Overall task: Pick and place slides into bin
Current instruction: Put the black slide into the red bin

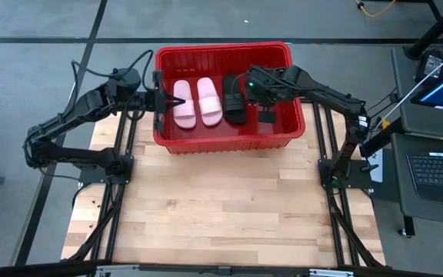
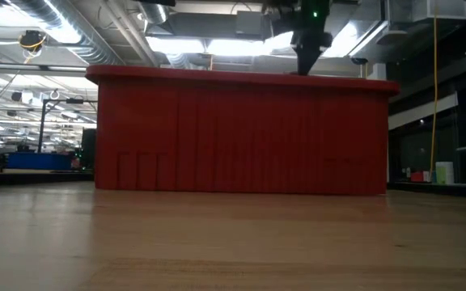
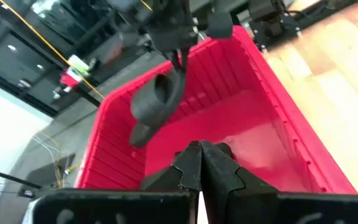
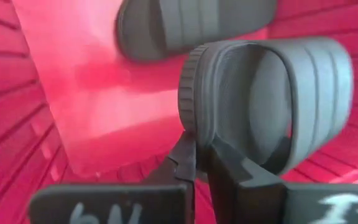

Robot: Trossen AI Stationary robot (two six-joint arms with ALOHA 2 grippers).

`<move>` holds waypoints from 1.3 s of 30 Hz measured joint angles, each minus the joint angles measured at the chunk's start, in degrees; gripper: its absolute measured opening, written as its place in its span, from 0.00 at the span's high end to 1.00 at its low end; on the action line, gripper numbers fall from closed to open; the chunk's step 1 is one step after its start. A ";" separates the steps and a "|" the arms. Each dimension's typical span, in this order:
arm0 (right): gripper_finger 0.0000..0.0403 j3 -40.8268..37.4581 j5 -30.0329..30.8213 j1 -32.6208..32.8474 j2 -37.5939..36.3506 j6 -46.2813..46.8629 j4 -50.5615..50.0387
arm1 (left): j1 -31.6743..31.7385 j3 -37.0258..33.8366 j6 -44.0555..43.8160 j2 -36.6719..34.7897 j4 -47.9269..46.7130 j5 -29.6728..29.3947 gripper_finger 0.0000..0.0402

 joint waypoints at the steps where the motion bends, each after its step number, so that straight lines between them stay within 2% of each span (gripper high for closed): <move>1: 0.94 -0.93 -0.11 -0.45 -0.02 -0.50 0.22 | -0.02 -1.15 0.00 -0.76 1.11 0.00 1.00; 9: 0.95 -9.71 -0.60 -3.64 -0.15 -3.97 6.37 | -0.02 -6.54 -0.01 -4.89 4.29 -0.02 1.00; 26: 0.95 -23.32 -0.49 -6.60 -0.30 -8.95 22.08 | -0.04 -6.63 -1.90 -5.01 4.00 -0.22 1.00; 39: 0.95 -27.45 -1.94 -7.92 -0.30 -10.09 22.74 | -0.04 -6.63 -2.36 -4.99 5.15 -0.24 1.00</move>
